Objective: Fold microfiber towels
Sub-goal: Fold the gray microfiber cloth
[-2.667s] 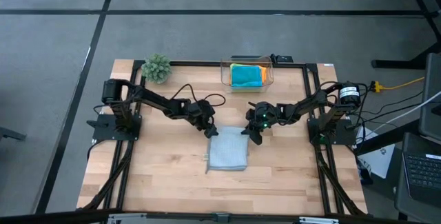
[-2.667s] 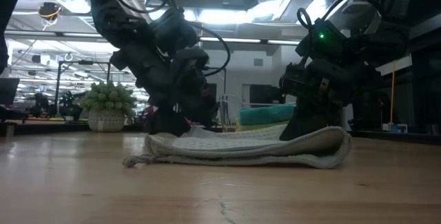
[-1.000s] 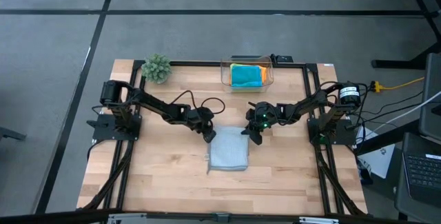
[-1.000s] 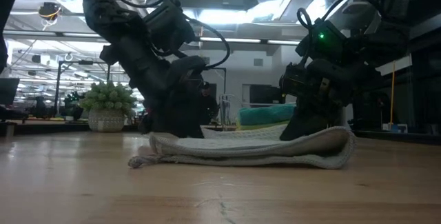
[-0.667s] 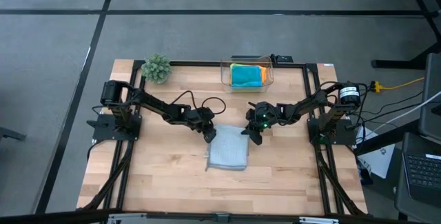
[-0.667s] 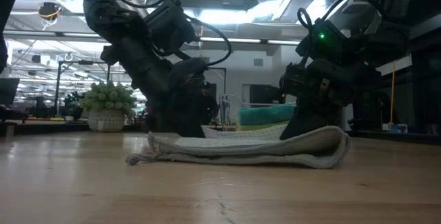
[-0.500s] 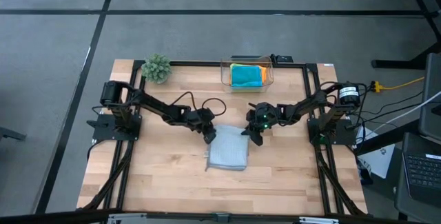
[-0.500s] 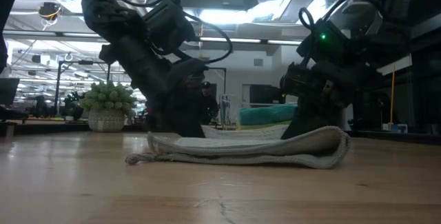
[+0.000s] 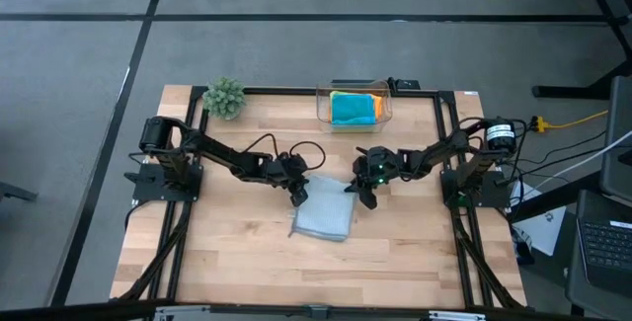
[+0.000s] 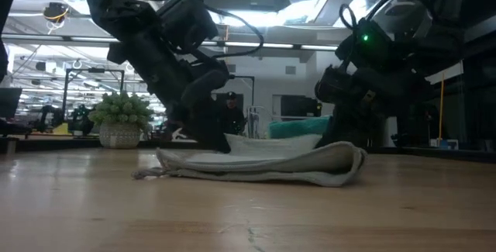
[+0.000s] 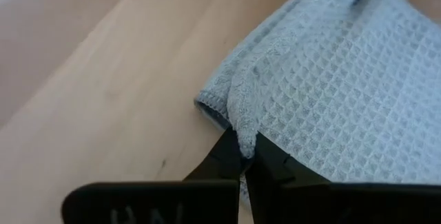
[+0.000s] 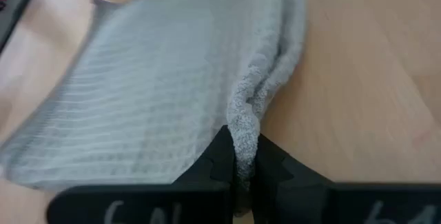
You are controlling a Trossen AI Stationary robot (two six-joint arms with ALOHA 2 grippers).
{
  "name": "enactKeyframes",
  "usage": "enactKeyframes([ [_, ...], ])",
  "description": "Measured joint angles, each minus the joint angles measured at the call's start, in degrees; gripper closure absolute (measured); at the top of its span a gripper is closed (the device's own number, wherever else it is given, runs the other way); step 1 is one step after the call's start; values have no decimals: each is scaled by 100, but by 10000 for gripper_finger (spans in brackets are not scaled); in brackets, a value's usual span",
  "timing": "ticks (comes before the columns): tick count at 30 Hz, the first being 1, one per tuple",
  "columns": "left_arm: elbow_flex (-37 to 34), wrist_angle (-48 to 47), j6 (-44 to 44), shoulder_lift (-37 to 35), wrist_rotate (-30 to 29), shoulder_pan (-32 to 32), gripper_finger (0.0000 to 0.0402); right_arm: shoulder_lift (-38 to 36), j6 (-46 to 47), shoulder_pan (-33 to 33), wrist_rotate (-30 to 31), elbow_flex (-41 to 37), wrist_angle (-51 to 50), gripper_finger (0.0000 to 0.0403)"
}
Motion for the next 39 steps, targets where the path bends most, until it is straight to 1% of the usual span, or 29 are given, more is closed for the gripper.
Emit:
enactKeyframes([
  [6,6,38,317,-9,-524,-169,401,-529,-381,189,2,4,39,384],
  [10,31,66,363,-15,-929,-361,401,-805,-425,331,108,9,14,384],
  [16,360,63,849,-17,-1510,-771,401,-834,-437,652,497,13,-25,385],
  [19,608,32,1091,-20,-1672,-917,401,-834,-443,816,713,31,-40,385],
  [21,801,-187,1177,-28,-1688,-987,401,-834,-443,922,754,109,-78,385],
  [24,1058,-803,1159,-28,-1703,-1094,401,-834,-445,1104,758,221,-93,385],
  [27,1288,-1437,1031,-28,-1882,-1248,401,-836,-457,1288,758,366,-140,385],
  [30,1419,-1840,938,-28,-2051,-1421,401,-838,-468,1498,1020,558,-597,385],
  [35,1462,-1941,870,-28,-2312,-1701,401,-838,-588,1883,1570,906,-1382,385],
  [39,1462,-2031,862,-28,-2564,-1895,401,-838,-613,2174,1622,1123,-1430,385],
])
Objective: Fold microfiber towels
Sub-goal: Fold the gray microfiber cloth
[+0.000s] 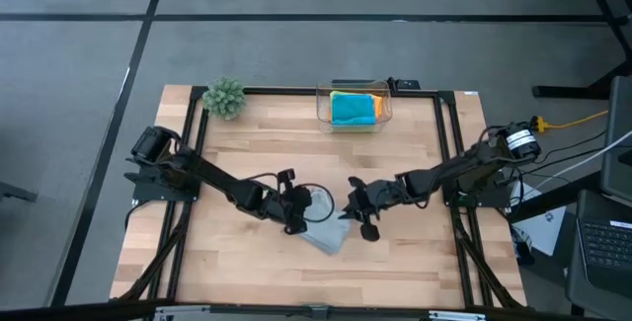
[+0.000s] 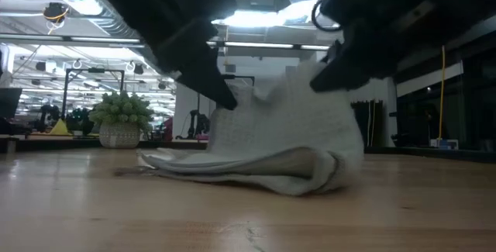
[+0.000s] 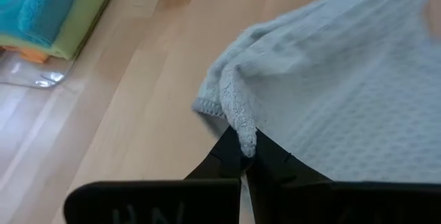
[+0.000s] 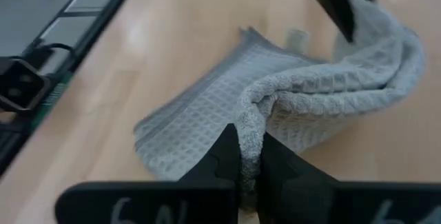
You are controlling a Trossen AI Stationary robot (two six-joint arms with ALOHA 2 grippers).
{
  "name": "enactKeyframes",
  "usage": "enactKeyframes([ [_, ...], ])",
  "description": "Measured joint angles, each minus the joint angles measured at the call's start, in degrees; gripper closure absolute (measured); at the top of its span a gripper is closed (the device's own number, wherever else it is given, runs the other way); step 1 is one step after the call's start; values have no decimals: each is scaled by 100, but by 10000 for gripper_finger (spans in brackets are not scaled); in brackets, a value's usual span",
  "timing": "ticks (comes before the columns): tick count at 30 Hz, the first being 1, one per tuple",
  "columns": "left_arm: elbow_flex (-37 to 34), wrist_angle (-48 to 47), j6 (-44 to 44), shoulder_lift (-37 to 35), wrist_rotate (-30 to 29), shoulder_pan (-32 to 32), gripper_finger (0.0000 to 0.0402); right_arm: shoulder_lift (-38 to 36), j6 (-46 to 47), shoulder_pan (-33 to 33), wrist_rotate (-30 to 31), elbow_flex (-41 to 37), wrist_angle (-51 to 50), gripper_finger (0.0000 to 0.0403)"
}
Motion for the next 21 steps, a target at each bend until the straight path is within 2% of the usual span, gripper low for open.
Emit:
enactKeyframes([
  [4,0,-170,-137,-2,-25,-143,401,0,0,229,46,193,-215,385],
  [8,0,-286,-146,-2,-36,-266,401,28,137,417,372,231,-305,385],
  [14,0,-293,71,-2,-560,-465,401,426,360,680,660,346,-235,385],
  [21,0,-295,648,-2,-574,-725,401,1075,-201,955,656,1189,-604,385],
])
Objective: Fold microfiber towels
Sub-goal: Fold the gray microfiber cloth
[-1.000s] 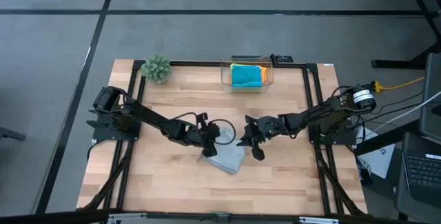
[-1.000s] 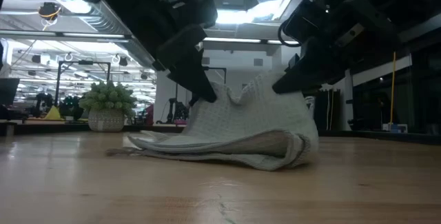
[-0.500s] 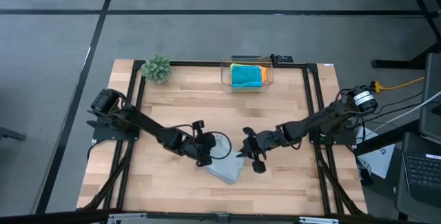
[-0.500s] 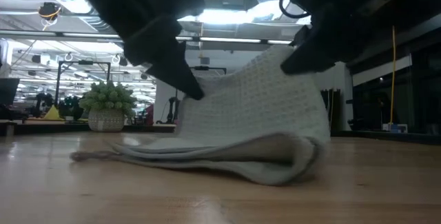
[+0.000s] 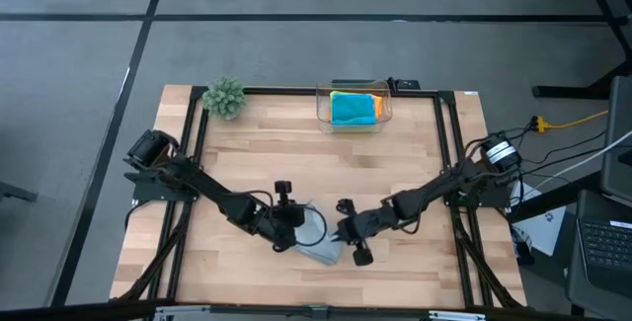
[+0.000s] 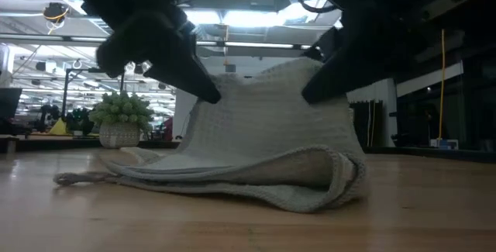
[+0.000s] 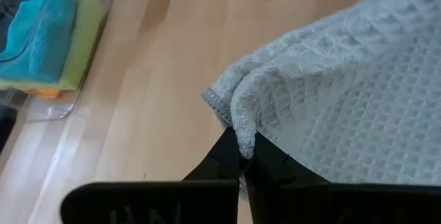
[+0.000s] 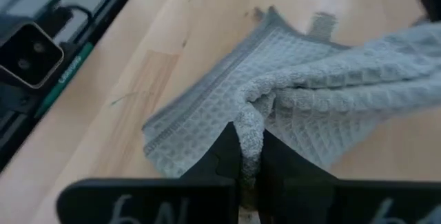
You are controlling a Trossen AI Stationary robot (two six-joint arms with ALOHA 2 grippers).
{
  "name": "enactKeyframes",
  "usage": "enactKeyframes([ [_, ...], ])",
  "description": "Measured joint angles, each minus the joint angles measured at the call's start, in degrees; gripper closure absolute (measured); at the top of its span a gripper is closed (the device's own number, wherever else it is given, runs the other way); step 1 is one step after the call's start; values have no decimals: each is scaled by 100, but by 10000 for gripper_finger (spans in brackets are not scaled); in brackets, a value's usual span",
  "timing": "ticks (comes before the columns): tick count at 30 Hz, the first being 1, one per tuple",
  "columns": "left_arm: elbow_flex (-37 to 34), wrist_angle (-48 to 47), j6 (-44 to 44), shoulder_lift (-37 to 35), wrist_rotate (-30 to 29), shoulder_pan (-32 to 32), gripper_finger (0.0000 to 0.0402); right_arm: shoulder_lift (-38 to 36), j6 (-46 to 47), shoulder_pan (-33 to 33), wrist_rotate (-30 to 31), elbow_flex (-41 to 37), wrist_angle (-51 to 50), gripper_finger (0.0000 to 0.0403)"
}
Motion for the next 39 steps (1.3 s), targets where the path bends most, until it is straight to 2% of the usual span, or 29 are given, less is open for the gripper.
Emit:
enactKeyframes([
  [8,0,-17,53,0,0,-461,401,705,-86,180,-22,964,-874,385],
  [13,0,-13,615,-2,85,-825,401,986,-57,329,-21,1291,-975,385],
  [19,0,-13,656,29,841,-1029,401,1062,91,486,-20,1358,-994,385],
  [31,-2,170,958,189,913,-1496,401,1254,101,739,7,1358,-871,385],
  [35,-2,682,1364,498,1252,-1563,401,1401,120,792,-23,1379,-776,385],
  [39,-4,920,1239,761,1499,-1562,401,1438,253,796,-211,1438,-772,382],
])
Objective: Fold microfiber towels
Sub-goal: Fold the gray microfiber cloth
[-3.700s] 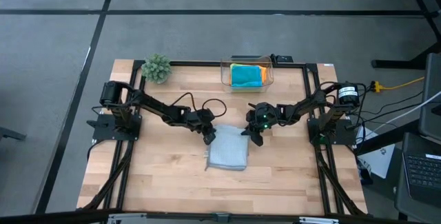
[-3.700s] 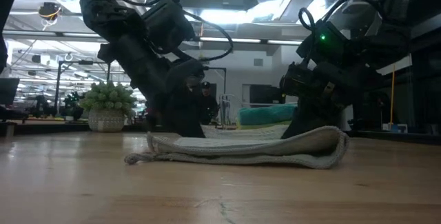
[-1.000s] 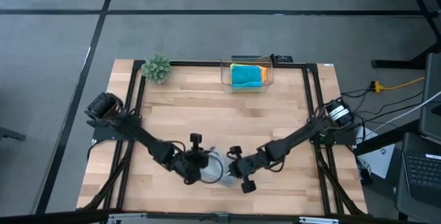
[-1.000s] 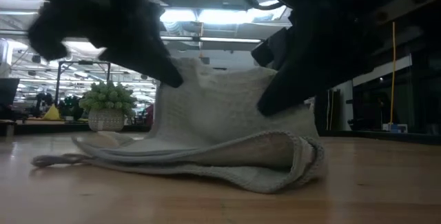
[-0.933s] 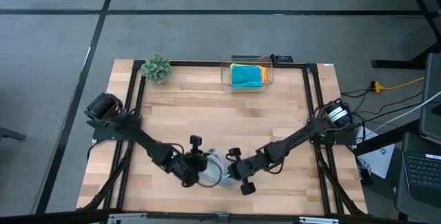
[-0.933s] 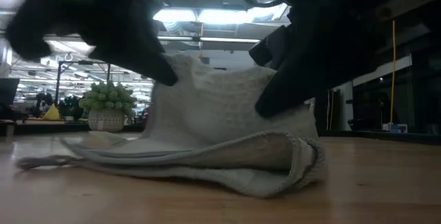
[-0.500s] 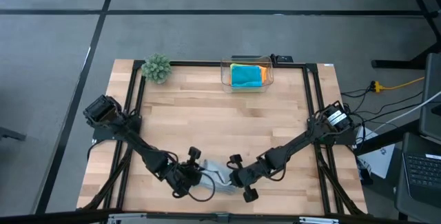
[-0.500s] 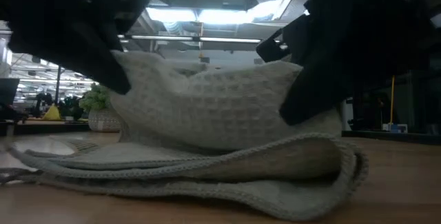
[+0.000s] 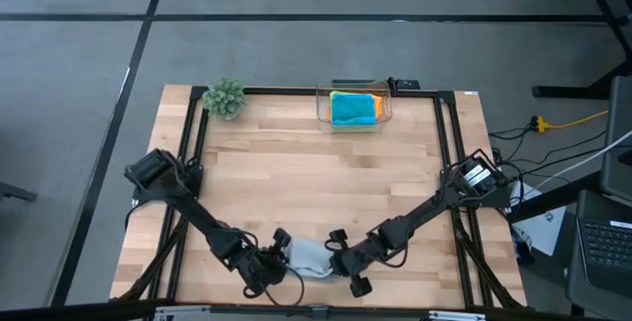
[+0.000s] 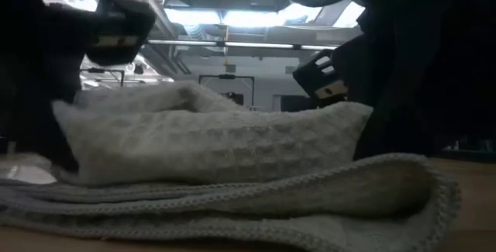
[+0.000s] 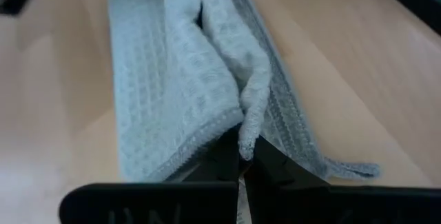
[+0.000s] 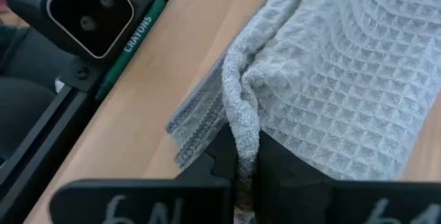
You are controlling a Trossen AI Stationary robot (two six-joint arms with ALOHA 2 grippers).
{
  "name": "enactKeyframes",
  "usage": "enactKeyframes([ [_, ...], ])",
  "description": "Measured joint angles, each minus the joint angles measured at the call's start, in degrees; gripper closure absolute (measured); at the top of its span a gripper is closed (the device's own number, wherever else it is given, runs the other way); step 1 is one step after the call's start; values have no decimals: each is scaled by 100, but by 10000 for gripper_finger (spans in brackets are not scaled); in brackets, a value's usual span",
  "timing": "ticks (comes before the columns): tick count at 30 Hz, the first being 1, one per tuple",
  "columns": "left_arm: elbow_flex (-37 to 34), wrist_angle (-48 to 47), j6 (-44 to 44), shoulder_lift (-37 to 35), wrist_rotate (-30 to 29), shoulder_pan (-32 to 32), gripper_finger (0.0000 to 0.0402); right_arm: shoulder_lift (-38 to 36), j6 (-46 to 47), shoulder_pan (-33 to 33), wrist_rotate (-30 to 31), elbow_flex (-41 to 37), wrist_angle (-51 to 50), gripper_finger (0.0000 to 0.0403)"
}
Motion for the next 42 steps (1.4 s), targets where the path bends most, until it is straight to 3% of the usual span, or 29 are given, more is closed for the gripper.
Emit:
enactKeyframes([
  [9,0,52,-1262,78,195,0,396,0,-2,0,-24,2,-144,350],
  [20,2,45,-1935,63,517,4,296,0,269,-2,-474,5,-149,256],
  [28,2,-21,-2564,-299,628,-48,264,0,165,-15,-668,243,-227,216],
  [38,2,-323,-2585,-1168,650,-88,258,0,542,-15,-780,1316,-2224,208],
  [42,2,-181,-2583,-1263,94,-87,259,0,595,-4,-579,1710,-2573,208],
])
